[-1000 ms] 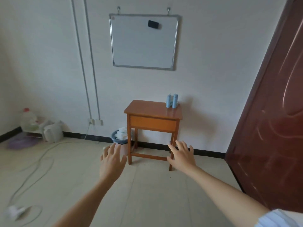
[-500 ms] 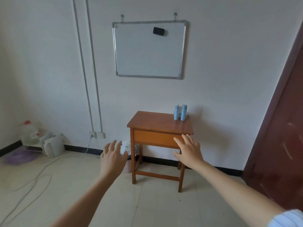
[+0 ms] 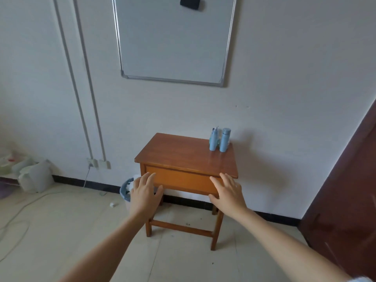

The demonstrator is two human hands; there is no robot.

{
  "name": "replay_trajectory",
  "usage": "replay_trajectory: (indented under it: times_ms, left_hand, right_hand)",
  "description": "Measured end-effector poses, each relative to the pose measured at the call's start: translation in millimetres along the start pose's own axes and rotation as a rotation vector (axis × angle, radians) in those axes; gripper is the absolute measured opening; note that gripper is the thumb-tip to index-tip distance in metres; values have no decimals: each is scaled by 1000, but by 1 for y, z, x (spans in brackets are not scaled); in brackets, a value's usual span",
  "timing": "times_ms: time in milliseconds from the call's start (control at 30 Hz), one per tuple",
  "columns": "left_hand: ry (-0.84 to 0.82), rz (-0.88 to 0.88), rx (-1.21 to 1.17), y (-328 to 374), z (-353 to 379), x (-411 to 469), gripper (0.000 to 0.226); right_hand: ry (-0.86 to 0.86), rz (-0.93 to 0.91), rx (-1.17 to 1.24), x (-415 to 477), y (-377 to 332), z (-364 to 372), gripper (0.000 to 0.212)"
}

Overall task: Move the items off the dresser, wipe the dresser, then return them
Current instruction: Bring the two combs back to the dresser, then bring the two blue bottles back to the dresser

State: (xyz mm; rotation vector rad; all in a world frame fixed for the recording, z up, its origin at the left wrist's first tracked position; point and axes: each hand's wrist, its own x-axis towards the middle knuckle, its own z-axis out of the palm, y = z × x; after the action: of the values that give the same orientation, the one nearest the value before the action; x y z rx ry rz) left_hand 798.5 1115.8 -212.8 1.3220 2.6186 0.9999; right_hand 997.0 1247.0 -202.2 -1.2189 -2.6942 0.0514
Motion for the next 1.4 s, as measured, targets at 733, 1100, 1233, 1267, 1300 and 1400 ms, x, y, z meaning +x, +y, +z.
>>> replay_trajectory:
  times_ms: [733,1100,1233,1267,1300,1400]
  left_hand:
    - [-314,151,-202,23,180,308,50]
    - [-328,92,-181,107,268,415,54]
    - [-324,20,-225,132,294,441,58]
    - [-325,-1,-242,135,300,445,59]
    - [-332,-22,-253,136,306,447,61]
    - [-363,-59,-264,135,322,449,66]
  right_hand:
    - [-89,501,185,248,84,79,61]
    - [53,495,386,364,206,105,65]
    - [101,418,470,413,243,103,74]
    - [124,407,495,425,250,103,75]
    - [141,406,529,436,256,105,75]
    - [142,390,612,457,263,115,79]
